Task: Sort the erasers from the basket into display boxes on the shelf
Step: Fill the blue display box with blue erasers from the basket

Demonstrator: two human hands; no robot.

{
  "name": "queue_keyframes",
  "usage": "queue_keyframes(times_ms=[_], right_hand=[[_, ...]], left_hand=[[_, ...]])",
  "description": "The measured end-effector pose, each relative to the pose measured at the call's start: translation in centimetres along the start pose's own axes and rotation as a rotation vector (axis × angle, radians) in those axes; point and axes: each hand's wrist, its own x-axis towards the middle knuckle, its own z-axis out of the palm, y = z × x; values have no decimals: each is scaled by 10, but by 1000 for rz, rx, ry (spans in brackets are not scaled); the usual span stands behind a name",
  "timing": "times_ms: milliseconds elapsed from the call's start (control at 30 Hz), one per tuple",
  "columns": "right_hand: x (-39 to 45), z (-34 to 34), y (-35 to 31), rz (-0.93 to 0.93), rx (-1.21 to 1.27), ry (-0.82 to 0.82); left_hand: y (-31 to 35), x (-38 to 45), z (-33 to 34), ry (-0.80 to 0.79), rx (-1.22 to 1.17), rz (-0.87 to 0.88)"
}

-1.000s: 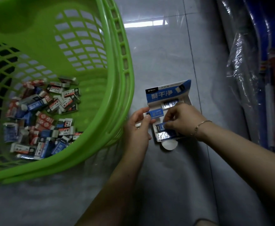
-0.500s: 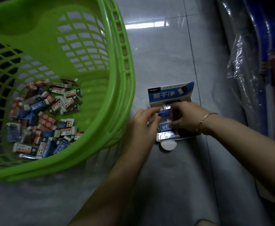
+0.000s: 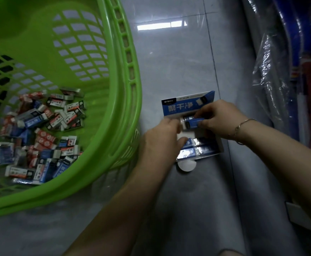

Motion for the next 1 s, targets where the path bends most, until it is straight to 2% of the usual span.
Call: queue_keyframes(times_ms=[67,167,367,567,800,933,1000], right_hand=[[1,-4,0,-18,-113,7],[1,-5,1,-24,-292,-3],[-6,7,9,-148,-582,17],[-7,3,8,-162,-580,-55],[-7,3,10,-181,-646,-55],[-10,1,12,-275,-666,130],[-12,3,12,-331,-676,165]], left_hand=[[6,-1,4,-15,113,88],[13,2,11,-85,194,113],[16,12,15,-239,172,4],[18,22,13,-375,-7,-142],[22,16,13,-289,46,-140],[18,15,4,-127,39,-99],[15,16,0,-73,84,-83]])
